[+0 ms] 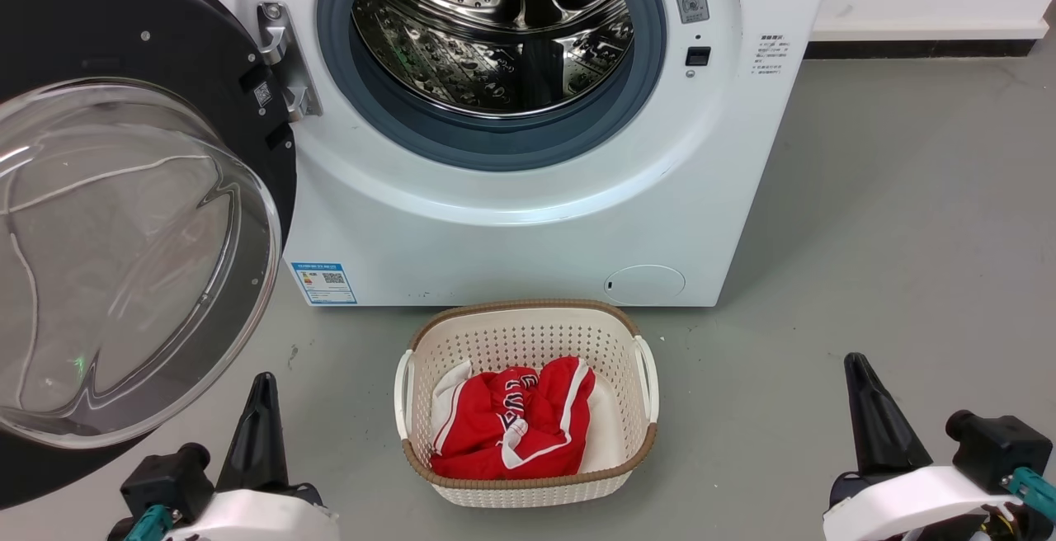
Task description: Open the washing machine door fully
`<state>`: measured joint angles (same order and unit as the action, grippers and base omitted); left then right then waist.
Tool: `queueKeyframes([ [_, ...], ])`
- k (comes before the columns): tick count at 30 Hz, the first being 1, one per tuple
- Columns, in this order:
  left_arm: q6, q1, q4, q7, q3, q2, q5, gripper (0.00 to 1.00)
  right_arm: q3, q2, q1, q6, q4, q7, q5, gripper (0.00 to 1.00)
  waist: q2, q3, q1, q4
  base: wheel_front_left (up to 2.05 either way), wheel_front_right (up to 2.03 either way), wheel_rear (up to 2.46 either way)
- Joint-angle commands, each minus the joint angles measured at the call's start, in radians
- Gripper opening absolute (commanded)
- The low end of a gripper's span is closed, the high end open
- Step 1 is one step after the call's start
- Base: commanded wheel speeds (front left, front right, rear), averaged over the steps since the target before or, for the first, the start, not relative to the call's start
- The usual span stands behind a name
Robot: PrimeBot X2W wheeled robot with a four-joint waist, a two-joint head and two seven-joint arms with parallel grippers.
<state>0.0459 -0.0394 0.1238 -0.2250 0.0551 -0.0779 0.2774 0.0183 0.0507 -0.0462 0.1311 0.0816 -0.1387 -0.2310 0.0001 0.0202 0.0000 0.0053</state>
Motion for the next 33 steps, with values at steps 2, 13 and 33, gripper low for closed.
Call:
queueKeyframes([
  [2,0.008,0.029,-0.009,0.013,0.008,0.000,0.064,0.00,0.002,0.006,0.026,0.000,-0.006,0.008,-0.072,0.00,-0.0001,0.000,0.0000,0.000,0.00,0.00,0.00],
  [13,0.020,0.045,0.005,0.059,0.011,0.004,0.258,0.00,0.006,0.013,0.048,0.000,0.020,0.037,-0.280,0.00,-0.0001,-0.002,0.0000,-0.001,0.00,0.00,0.00],
  [33,0.037,0.074,0.034,0.132,0.024,0.010,0.540,0.00,0.017,0.020,0.079,0.000,0.056,0.084,-0.579,0.00,-0.0001,-0.005,0.0000,-0.001,0.00,0.00,0.00],
])
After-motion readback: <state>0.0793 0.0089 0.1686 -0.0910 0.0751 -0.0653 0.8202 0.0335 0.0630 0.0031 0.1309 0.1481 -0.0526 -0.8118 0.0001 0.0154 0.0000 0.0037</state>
